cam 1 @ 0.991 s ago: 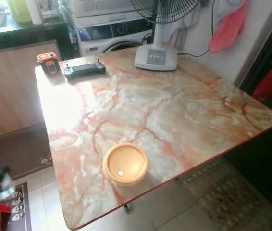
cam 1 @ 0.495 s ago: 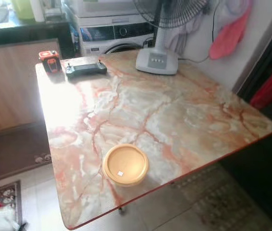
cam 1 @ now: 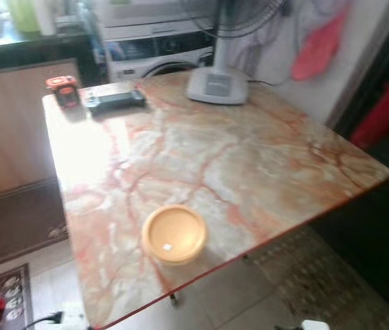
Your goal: Restocking fridge
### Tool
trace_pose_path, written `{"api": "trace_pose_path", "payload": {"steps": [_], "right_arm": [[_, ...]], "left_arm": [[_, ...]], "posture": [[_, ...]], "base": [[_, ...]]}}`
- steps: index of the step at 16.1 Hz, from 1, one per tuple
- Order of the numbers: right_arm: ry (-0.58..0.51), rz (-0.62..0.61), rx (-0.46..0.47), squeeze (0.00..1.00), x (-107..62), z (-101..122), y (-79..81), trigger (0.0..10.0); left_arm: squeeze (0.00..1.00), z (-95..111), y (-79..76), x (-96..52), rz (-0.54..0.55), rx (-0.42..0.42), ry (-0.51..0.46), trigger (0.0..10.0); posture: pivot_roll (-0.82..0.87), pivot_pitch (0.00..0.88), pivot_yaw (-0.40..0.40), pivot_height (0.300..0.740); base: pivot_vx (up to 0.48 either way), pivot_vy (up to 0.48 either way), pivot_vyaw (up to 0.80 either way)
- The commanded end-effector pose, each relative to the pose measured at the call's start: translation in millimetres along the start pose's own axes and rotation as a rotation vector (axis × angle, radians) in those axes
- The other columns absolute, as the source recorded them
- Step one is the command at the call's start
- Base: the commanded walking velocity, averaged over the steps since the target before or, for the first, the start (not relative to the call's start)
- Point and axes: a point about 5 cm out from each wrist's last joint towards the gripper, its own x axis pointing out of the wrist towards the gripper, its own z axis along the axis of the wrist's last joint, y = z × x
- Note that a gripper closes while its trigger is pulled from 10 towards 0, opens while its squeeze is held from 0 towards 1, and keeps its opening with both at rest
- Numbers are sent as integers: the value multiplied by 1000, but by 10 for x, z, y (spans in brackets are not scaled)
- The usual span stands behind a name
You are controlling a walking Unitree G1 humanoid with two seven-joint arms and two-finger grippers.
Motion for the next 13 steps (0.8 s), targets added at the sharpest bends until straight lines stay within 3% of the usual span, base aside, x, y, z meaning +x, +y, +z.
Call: {"api": "trace_pose_path", "payload": {"steps": [1, 2, 4, 6, 8, 13], "right_arm": [[5, -6, 21, 0, -2, -7, -19, 10000], [-5, -3, -29, 0, 1, 52, -50, 10000], [-12, 9, -59, 0, 13, 103, -21, 10000], [-20, 10, -29, 0, 29, 136, 56, 10000], [-12, 27, 4, 0, 50, 133, 242, 10000], [6, 63, -14, 0, 55, 91, 404, 10000]], "left_arm": [[0, 36, -20, 15, -12, 20, -21, 10000], [0, 110, -119, 53, -55, 34, -33, 10000], [0, 147, -86, 78, -44, 37, -28, 10000], [0, 95, 46, 77, 13, 41, 4, 10000], [0, 6, 230, 45, 43, 84, 31, 10000], [0, -52, 357, 17, 71, 86, 50, 10000]], "posture": [[87, 0, -25, 740], [12, 0, -2, 740], [-27, 0, -1, 740], [-33, 0, -1, 740], [-7, 0, -6, 740], [67, 0, -20, 740]], "base": [[0, 0, 0], [0, 0, 0], [0, 0, 0], [0, 0, 0], [0, 0, 0], [0, 0, 0]]}}
